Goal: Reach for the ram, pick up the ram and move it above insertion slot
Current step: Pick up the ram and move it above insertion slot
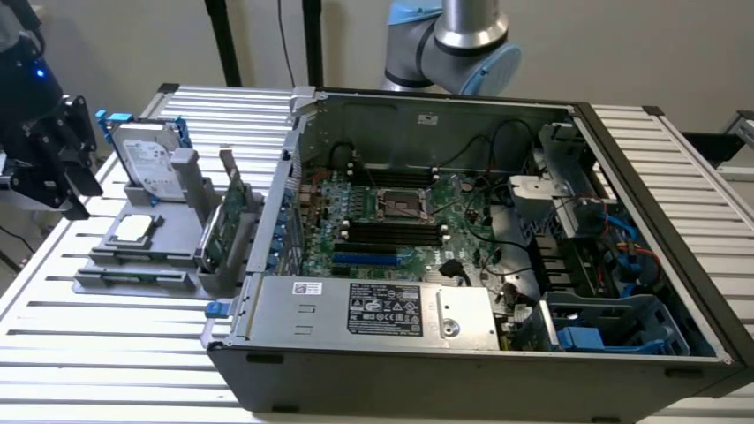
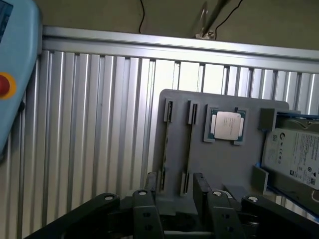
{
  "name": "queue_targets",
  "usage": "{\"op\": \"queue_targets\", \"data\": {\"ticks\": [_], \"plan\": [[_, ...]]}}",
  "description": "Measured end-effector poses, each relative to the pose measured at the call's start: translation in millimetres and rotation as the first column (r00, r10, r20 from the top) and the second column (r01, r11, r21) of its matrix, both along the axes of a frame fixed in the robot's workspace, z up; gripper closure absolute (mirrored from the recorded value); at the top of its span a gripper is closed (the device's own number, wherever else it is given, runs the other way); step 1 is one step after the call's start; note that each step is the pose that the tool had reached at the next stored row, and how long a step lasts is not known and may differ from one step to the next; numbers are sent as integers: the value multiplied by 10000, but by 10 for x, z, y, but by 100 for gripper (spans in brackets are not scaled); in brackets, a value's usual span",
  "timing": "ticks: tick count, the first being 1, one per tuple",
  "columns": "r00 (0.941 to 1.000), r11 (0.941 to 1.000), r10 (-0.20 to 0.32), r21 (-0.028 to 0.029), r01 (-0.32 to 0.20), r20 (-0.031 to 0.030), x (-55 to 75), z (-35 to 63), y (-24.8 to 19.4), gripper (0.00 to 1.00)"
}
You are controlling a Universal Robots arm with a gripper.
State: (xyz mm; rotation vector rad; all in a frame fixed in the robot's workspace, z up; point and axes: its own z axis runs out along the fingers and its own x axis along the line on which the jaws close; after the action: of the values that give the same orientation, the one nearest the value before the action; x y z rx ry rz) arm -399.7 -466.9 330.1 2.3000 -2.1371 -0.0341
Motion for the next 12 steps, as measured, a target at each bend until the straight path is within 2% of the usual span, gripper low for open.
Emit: {"op": "queue_targets", "data": {"ticks": [12], "plan": [[10000, 10000, 0, -1, 0, -1, 0, -218, -26, 58]]}}
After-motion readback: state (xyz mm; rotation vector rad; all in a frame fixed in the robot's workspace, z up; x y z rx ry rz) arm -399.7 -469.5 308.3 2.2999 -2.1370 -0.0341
